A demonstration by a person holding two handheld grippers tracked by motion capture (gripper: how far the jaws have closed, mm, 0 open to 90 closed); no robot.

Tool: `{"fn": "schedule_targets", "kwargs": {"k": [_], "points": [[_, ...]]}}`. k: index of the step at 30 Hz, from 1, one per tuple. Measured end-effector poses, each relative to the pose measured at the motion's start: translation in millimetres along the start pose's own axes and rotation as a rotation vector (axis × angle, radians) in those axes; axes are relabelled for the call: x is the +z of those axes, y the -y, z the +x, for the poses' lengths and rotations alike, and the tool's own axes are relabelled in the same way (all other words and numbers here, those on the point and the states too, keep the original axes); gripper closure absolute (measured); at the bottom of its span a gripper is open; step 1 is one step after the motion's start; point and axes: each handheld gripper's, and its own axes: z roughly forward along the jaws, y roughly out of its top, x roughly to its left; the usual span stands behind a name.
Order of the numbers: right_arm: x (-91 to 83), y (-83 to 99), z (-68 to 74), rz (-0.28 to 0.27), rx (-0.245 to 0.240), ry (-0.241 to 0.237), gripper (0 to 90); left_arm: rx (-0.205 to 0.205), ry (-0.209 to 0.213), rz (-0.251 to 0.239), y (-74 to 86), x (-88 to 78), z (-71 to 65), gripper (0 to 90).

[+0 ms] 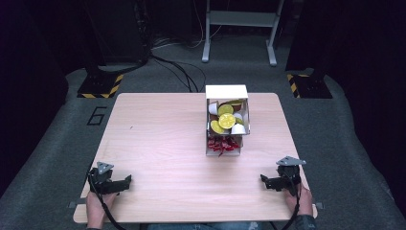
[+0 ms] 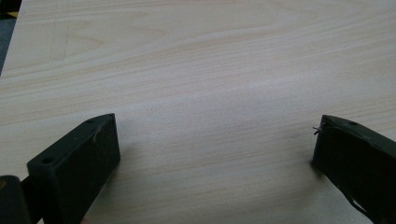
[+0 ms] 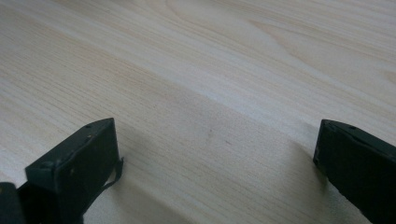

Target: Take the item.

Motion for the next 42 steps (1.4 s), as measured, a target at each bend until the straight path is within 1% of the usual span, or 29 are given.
{"fn": "schedule_targets", "kwargs": {"k": [3,4,6,8,10,11,12,15,18,20,21,22,25,26,27,28,29,30,31,32,33,34,35,37,38,39,40,41,42], "points": [[0.0,0.0,0.0,0.000,0.000,0.000,0.0,-0.008,0.000,-0.006,0.1,0.4,-0.5,0.3],[0.0,0.0,0.0,0.000,0.000,0.000,0.0,0.000,0.001,0.004,-0.2,-0.2,0.1,0.3],[0.0,0.0,0.0,0.000,0.001,0.000,0.0,-0.009,0.000,-0.007,0.0,0.5,-0.5,0.3],[0.0,0.0,0.0,0.000,0.000,0.000,0.0,0.002,0.004,0.002,-0.2,0.0,0.3,0.3],[0.0,-0.1,0.0,0.000,0.000,0.000,0.0,0.005,0.006,-0.003,-0.5,0.6,0.8,0.3],[0.0,-0.1,0.0,0.000,0.000,0.000,0.0,0.012,0.014,-0.001,-0.8,0.9,1.6,0.3],[0.0,-0.1,0.0,0.000,0.000,0.000,0.0,0.003,0.015,-0.005,-0.9,1.5,1.0,0.2],[0.0,-0.1,0.0,0.000,0.000,0.000,0.0,0.003,0.014,-0.009,-1.1,1.8,1.1,0.2],[0.0,-0.1,0.0,0.000,0.000,0.000,0.0,-0.003,-0.005,0.019,-2.7,0.3,-1.2,0.3],[0.0,-0.1,0.0,0.000,0.000,0.000,0.0,0.001,-0.013,0.025,-3.6,0.0,-2.0,0.4],[0.0,-0.1,0.0,0.000,0.000,0.000,0.0,0.004,-0.007,0.028,-4.2,-0.2,-2.8,0.4],[0.0,-0.1,-0.1,0.000,0.000,0.000,0.0,0.011,0.015,0.042,-5.5,-1.2,-2.9,0.4],[0.0,-0.1,-0.1,0.000,0.000,0.000,0.0,0.020,0.029,0.040,-6.8,-3.1,-3.8,1.0],[0.0,-0.1,-0.1,0.000,0.000,0.000,0.0,0.019,0.035,0.031,-8.1,-4.5,-4.5,1.0],[0.0,-0.1,-0.1,0.000,0.000,0.000,0.0,0.036,0.057,0.021,-12.4,-11.1,-5.2,1.0],[0.0,-0.1,-0.1,0.000,0.000,0.000,0.0,0.036,0.057,0.021,-12.4,-11.1,-5.2,1.0],[0.0,-0.1,0.0,0.000,0.000,0.000,0.0,0.049,0.063,0.015,-14.7,-14.6,-5.6,1.0],[0.0,-0.1,-0.1,0.000,0.000,0.000,0.0,0.062,0.076,-0.003,-19.8,-21.1,-6.2,1.0],[0.0,-0.1,-0.1,0.000,0.000,0.000,0.0,0.062,0.076,-0.003,-19.8,-21.1,-6.2,1.1],[0.0,-0.1,-0.1,0.000,0.000,0.000,0.0,0.073,0.088,-0.010,-22.7,-23.8,-6.1,1.1],[0.0,-0.1,-0.1,0.000,0.000,0.000,0.0,0.088,0.103,-0.022,-29.2,-28.0,-7.2,1.0],[0.0,-0.1,0.0,0.000,0.000,0.000,0.0,0.088,0.103,-0.022,-29.2,-28.0,-7.2,1.0],[0.0,-0.1,-0.1,0.000,0.000,0.000,0.0,0.113,0.130,-0.016,-36.3,-31.4,-9.7,1.1],[0.0,-0.1,-0.1,0.000,0.000,0.000,0.0,0.120,0.138,-0.011,-39.8,-32.5,-11.9,1.0],[0.0,-0.1,0.0,0.000,0.000,0.000,0.0,0.130,0.149,-0.002,-43.5,-34.1,-14.8,1.0],[0.0,-0.1,-0.1,0.000,0.000,0.000,0.0,0.139,0.167,-0.011,-47.0,-35.0,-18.1,1.0],[0.0,-0.1,-0.1,0.000,0.000,0.000,0.0,0.150,0.190,-0.004,-50.8,-36.7,-21.9,1.0],[0.0,0.0,-0.1,0.000,0.000,0.000,0.0,0.161,0.201,-0.010,-53.9,-37.6,-26.6,1.3],[0.0,0.0,-0.2,0.000,-0.001,-0.001,0.0,0.180,0.226,-0.007,-60.5,-37.3,-34.4,1.4]]}}
